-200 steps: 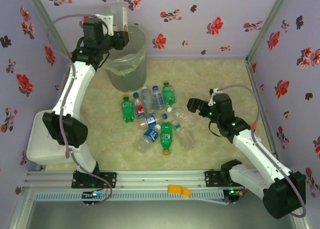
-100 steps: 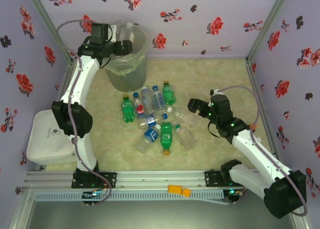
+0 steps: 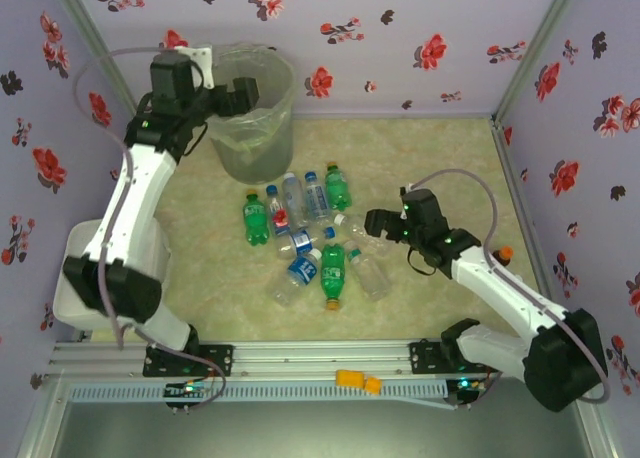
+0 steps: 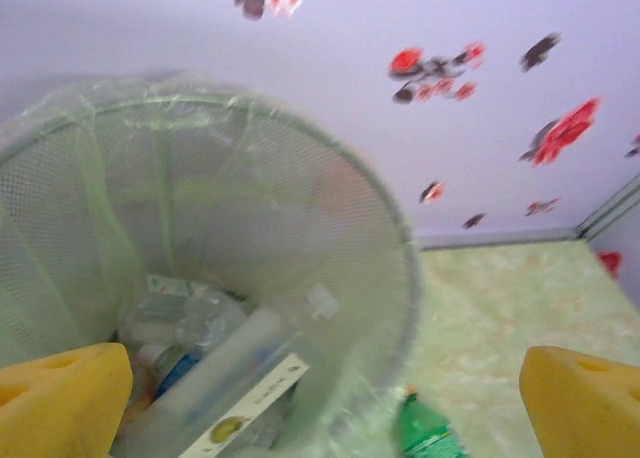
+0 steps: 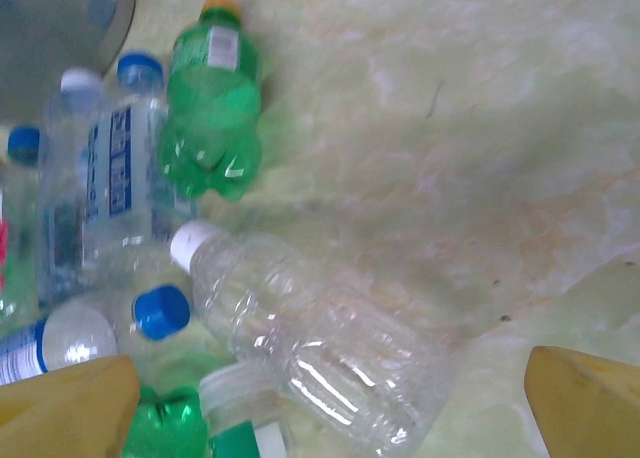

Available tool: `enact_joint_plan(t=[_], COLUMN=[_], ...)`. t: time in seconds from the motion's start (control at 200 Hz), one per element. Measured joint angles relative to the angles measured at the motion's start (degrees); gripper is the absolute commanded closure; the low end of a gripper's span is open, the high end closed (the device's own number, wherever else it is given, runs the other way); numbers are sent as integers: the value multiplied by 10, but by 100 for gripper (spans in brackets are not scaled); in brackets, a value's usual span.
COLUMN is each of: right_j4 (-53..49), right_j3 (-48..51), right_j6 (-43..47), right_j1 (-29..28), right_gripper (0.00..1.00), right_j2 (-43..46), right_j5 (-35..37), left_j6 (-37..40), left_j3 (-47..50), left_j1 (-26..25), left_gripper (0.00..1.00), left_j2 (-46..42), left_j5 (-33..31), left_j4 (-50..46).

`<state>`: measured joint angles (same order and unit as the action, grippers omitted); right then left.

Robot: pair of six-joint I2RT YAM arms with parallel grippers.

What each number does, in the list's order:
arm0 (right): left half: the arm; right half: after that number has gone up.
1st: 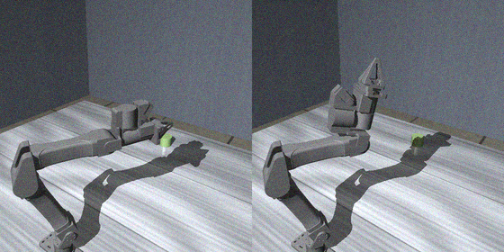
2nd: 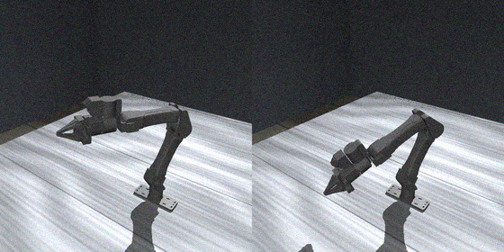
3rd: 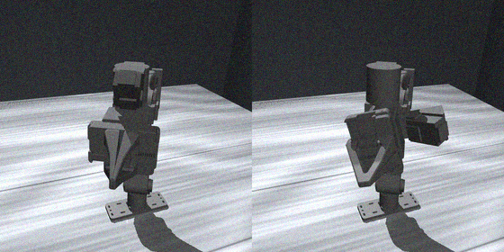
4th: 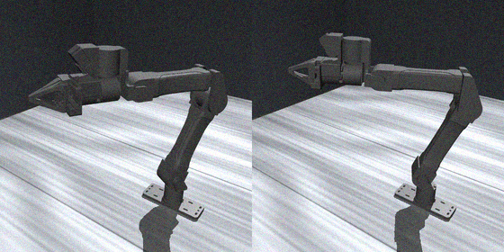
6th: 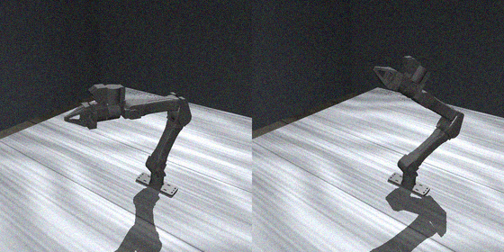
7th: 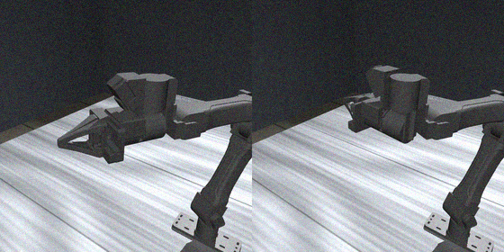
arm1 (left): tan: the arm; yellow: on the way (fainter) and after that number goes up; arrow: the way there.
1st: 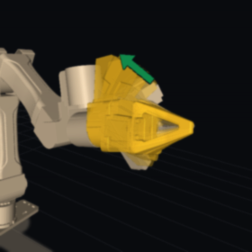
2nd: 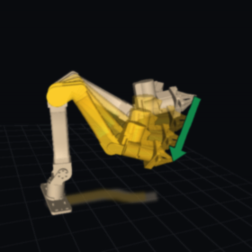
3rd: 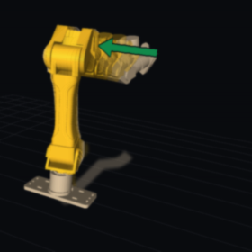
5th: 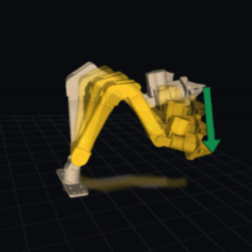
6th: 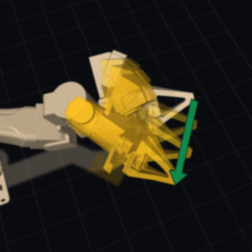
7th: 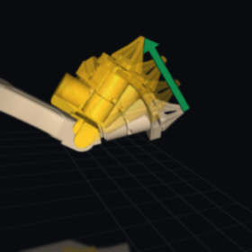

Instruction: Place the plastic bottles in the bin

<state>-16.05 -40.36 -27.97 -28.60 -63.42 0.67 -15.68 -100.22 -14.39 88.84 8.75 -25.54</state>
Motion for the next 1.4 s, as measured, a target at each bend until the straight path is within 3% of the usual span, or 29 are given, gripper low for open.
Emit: enact_joint_plan(t=[0.18,0.39,0.74,1.06,1.4], right_j4=[-14,-87,-191,-235,-236], right_j3=[-28,-124,-257,-317,-316], right_j6=[42,113,218,266,283], right_j1=[-6,-18,-57,-61,-61], right_gripper=[0,7,11,24,37], right_j2=[-64,-150,-309,-413,-423], right_j5=[-44,-55,-15,54,84], left_j6=[-52,-119,-275,-336,-335], left_j3=[215,415,669,707,682], left_j1=[-24,-71,-183,-205,-224], left_gripper=[0,0,0,0,0], left_j2=[-148,-247,-285,-239,-226], left_j5=[16,18,-33,-62,-69], left_j4=[116,193,320,396,418])
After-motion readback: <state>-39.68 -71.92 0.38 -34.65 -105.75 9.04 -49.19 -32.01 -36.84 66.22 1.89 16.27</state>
